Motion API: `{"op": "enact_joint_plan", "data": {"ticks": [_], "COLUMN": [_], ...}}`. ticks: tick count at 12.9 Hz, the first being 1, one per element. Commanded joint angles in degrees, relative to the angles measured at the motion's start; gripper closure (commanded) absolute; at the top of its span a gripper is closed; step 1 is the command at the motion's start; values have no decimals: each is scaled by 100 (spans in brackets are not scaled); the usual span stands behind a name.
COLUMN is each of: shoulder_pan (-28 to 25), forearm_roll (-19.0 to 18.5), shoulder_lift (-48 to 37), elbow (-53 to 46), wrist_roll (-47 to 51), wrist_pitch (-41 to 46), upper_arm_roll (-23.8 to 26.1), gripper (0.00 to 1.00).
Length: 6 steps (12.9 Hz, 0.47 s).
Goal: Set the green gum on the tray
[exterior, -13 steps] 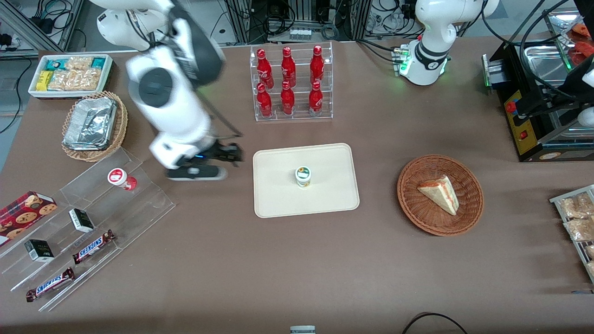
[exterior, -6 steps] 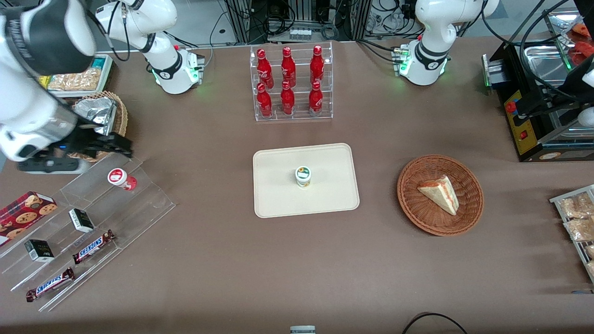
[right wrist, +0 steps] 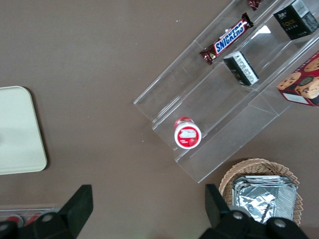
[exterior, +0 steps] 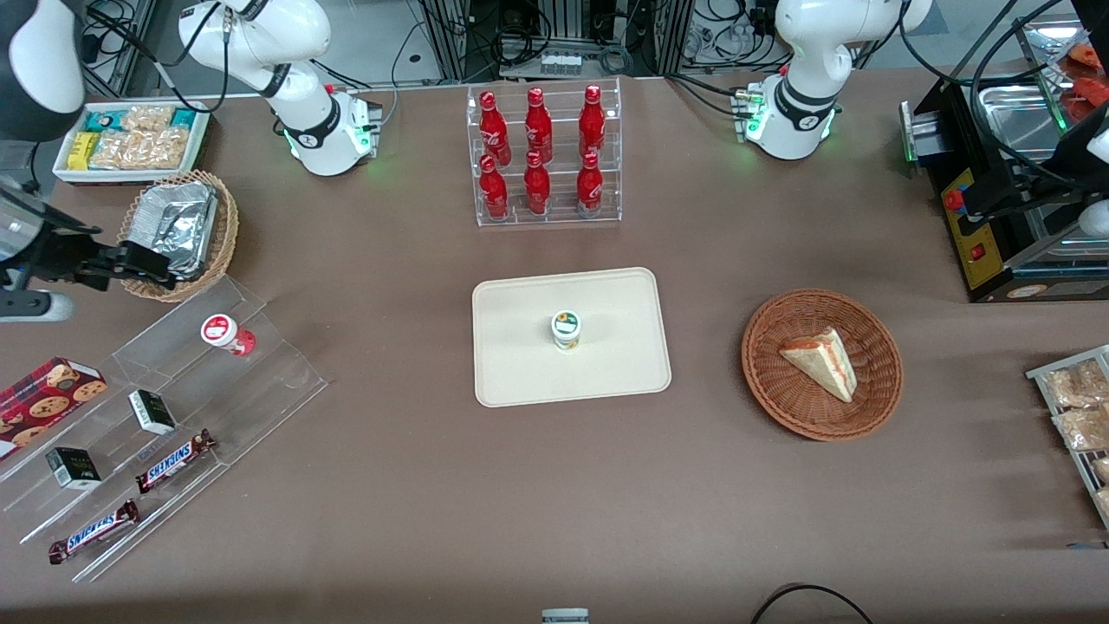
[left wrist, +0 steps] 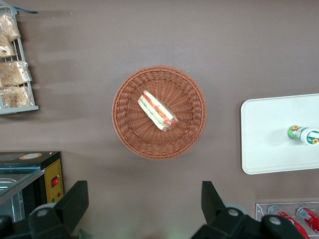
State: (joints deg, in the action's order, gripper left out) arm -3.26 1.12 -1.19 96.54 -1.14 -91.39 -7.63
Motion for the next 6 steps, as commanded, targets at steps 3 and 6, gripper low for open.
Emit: {"op": "enact_joint_plan", "data": {"ticks": [3,6], "shoulder_pan": [1,10], "forearm_roll": [-42,-85], "shoulder_lift": [31,93], "elbow": [-214,-416], "wrist_roll": [-289,-308], "wrist_pitch": [104,139], "upper_arm_roll": [-142,-151], "gripper": [0,0]}}
